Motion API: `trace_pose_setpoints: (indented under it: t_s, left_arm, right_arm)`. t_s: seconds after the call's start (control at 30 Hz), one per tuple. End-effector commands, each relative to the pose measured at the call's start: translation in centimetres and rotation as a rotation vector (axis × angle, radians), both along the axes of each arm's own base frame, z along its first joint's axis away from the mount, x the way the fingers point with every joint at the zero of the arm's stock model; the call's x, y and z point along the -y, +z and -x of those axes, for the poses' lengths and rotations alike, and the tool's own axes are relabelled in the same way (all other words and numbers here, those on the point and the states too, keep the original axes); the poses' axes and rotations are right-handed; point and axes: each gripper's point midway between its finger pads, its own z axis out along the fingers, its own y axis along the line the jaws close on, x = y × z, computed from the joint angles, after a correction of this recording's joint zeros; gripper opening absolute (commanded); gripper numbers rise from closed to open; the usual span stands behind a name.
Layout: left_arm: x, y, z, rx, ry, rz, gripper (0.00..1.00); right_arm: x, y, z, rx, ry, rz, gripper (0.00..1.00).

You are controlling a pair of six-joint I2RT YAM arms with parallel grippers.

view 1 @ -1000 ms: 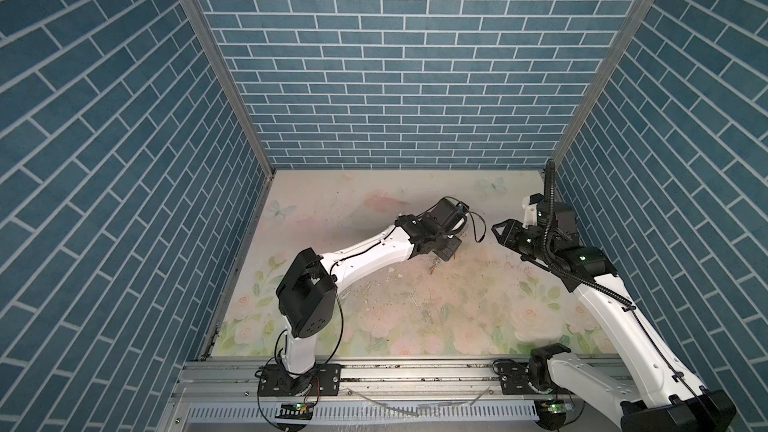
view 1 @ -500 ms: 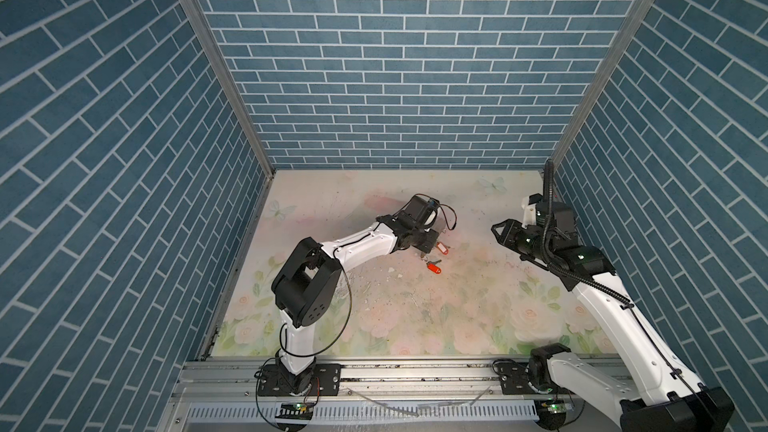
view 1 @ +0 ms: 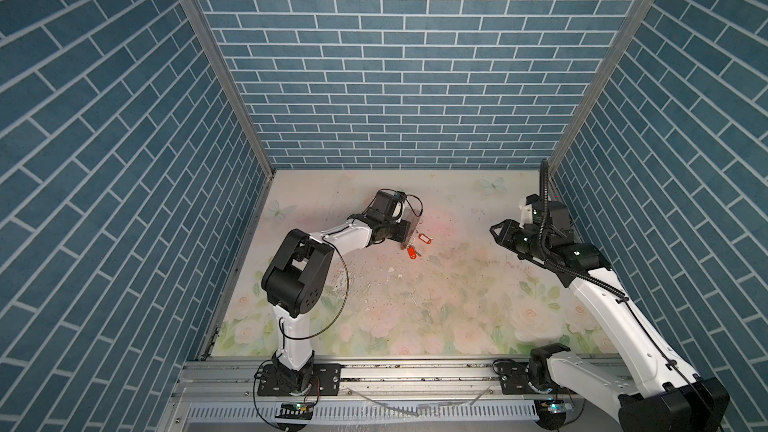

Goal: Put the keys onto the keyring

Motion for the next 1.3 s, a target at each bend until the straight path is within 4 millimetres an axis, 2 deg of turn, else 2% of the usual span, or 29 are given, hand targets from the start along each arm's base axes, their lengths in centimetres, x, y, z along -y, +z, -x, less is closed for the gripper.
trace_pose_setpoints:
  t_s: [0.0, 0.13, 0.27, 0.33, 0.5, 0.6, 0.7, 0.73, 0.8, 0.97, 1.1, 1.27]
  left_arm:
    - [-2.0, -3.3, -0.1, -0.057, 0.020, -0.018, 0.01]
    - [-3.7, -4.7, -0.6, -0.086, 0.038, -0.026, 0.09]
    - [-5.2, -5.8, -1.5, -0.107, 0.059, -0.024, 0.27]
    - [-6.0, -6.2, -2.1, -0.118, 0.074, -0.026, 0.33]
    - [-8.6, -5.9, -2.9, -0.107, 0.127, -0.053, 0.39]
    - [-10.3, -4.7, -3.2, -0.086, 0.171, -0.069, 0.43]
    - [-11.1, -3.3, -3.3, -0.061, 0.199, -0.062, 0.46]
    - [-11.3, -2.8, -3.2, -0.055, 0.205, -0.062, 0.50]
    - [-11.2, -1.4, -3.0, -0.029, 0.211, -0.040, 0.98]
    - [-11.9, 1.9, -2.3, 0.039, 0.239, -0.030, 0.99]
    - [-12.8, 4.5, -1.5, 0.083, 0.261, -0.046, 0.99]
    - [-15.7, 8.8, 0.1, 0.167, 0.351, -0.127, 0.99]
  right_arm:
    - [0.5, -0.9, 0.1, -0.024, -0.017, 0.020, 0.39]
    - [0.5, -1.2, 0.3, -0.031, -0.014, 0.025, 0.39]
    - [0.5, -1.2, 0.5, -0.035, -0.009, 0.024, 0.39]
    - [0.5, -1.2, 0.7, -0.035, -0.006, 0.024, 0.40]
    - [0.8, -1.2, 1.0, -0.036, -0.003, 0.041, 0.41]
    - [0.9, -1.1, 1.1, -0.031, -0.005, 0.051, 0.41]
    - [0.9, -1.2, 1.0, -0.029, -0.004, 0.053, 0.42]
    - [0.9, -1.1, 1.0, -0.027, -0.003, 0.053, 0.42]
    - [0.9, -1.2, 0.9, -0.022, -0.001, 0.056, 0.42]
    - [0.8, -1.4, 0.9, 0.019, 0.027, 0.067, 0.44]
    - [1.3, -2.0, 0.9, 0.044, 0.024, 0.100, 0.50]
    - [2.1, -1.1, 0.5, 0.082, 0.004, 0.153, 0.52]
